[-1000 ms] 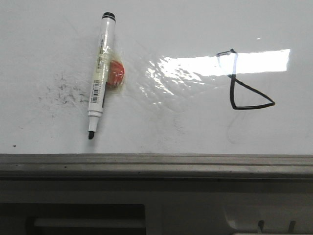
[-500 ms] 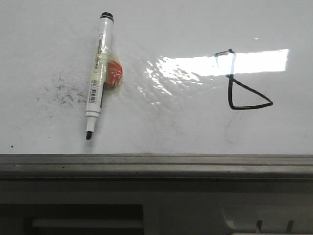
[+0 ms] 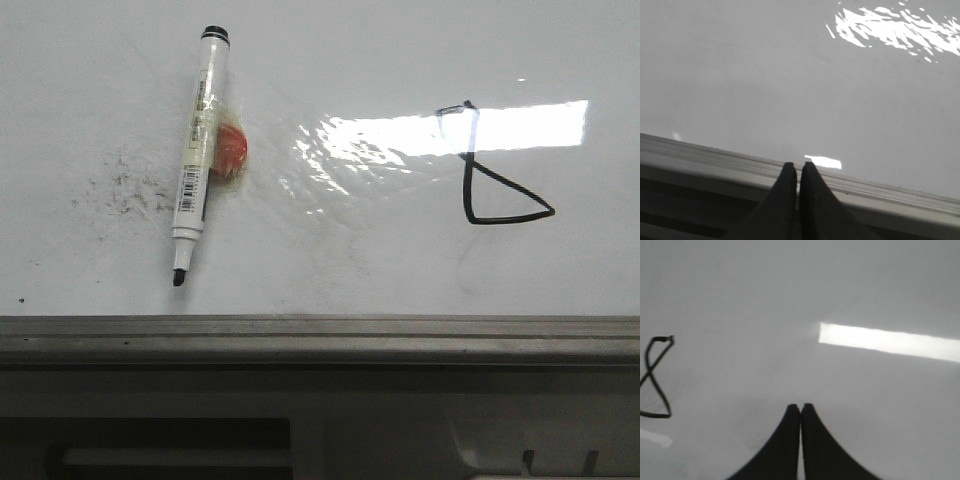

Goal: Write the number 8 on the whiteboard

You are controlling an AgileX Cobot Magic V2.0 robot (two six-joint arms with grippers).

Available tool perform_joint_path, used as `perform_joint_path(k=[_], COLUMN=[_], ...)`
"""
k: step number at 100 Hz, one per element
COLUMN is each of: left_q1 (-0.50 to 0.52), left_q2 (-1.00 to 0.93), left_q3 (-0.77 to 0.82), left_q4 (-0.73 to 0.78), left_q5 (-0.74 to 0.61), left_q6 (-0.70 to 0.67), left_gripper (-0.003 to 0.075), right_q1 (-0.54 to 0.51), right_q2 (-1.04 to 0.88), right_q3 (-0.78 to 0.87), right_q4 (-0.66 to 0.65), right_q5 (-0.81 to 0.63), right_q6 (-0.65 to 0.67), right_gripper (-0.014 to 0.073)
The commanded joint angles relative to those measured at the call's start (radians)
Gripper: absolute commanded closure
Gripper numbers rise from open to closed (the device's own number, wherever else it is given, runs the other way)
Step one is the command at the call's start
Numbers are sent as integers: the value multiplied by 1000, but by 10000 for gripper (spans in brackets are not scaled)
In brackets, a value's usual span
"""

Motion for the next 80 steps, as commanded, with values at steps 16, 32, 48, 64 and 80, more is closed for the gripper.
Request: perform_joint_path(k=[16, 32, 48, 64, 80], left_q1=[1, 1, 1, 1, 1], left_q2=[-29, -29, -29, -29, -29], left_q3=[30, 30, 30, 30, 30], left_q4=[0, 0, 0, 0, 0], left_q5=[-23, -23, -23, -23, -23], left_q6=[-10, -10, -10, -10, -10], left_gripper=[741, 741, 741, 741, 741], right_q1=[-159, -176, -176, -176, -176], right_q2=[-141, -175, -175, -175, -175], right_q3=[12, 12, 12, 12, 12], right_q4=[-44, -44, -44, -44, -44], right_q5=[207, 330, 424, 419, 416], right_q6=[38, 38, 38, 38, 38], right_gripper=[637, 637, 637, 637, 637])
